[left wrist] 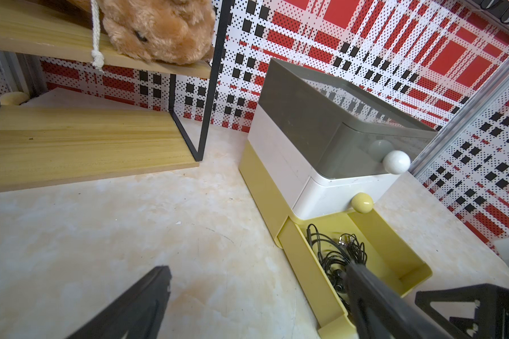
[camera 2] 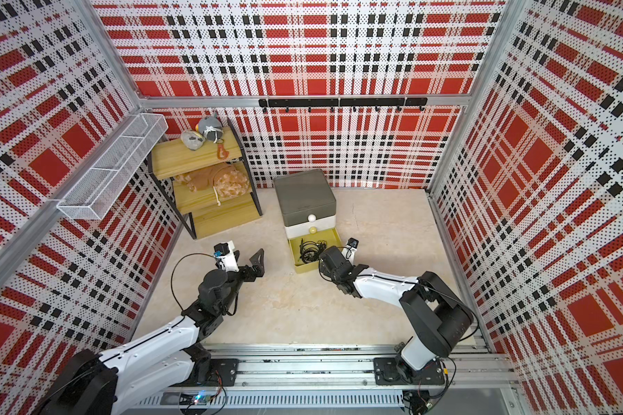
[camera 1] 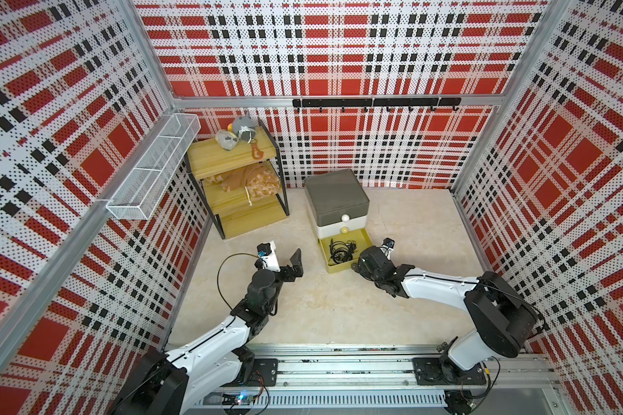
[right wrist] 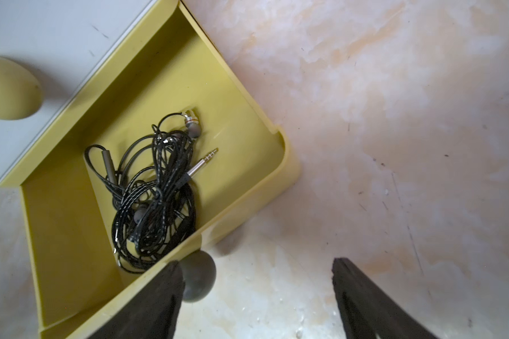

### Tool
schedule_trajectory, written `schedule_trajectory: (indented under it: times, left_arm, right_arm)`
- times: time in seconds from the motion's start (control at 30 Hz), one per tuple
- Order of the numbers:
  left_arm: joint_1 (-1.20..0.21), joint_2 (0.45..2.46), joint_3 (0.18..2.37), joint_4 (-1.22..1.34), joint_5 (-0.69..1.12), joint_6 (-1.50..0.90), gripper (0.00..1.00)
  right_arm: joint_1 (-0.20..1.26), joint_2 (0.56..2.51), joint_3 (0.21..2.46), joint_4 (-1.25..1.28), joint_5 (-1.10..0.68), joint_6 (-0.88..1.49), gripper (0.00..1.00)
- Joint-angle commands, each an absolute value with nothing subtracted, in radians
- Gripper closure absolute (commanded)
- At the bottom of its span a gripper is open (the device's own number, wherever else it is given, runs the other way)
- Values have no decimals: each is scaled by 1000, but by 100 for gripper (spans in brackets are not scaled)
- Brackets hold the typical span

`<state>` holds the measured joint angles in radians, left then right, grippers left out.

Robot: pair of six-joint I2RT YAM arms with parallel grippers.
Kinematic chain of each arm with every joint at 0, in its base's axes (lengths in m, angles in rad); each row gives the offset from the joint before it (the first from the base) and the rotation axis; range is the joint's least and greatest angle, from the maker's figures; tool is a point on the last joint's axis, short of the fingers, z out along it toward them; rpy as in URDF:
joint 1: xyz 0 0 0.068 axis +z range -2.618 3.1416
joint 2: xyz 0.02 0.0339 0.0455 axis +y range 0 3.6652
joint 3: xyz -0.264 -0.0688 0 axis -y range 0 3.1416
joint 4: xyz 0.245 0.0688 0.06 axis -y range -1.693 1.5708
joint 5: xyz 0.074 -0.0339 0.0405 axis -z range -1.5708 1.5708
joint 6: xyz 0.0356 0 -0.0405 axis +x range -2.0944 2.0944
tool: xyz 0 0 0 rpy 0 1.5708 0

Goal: Place the wired earphones into the drawer by color
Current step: Close the drawer in the storage box.

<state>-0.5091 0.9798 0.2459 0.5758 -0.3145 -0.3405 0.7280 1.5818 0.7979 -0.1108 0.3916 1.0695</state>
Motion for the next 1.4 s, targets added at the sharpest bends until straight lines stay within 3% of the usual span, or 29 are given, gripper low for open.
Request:
schedule_trajectory:
  times: [0.0, 1.37]
  left_arm:
    - [-499, 982, 238, 597, -315, -341, 1]
    - [-499, 981, 236, 596, -313, -342, 1]
  right_arm:
    - [723, 1603, 819, -85, 384, 1081, 15]
    - [669, 1803, 971, 10, 344, 1066, 15]
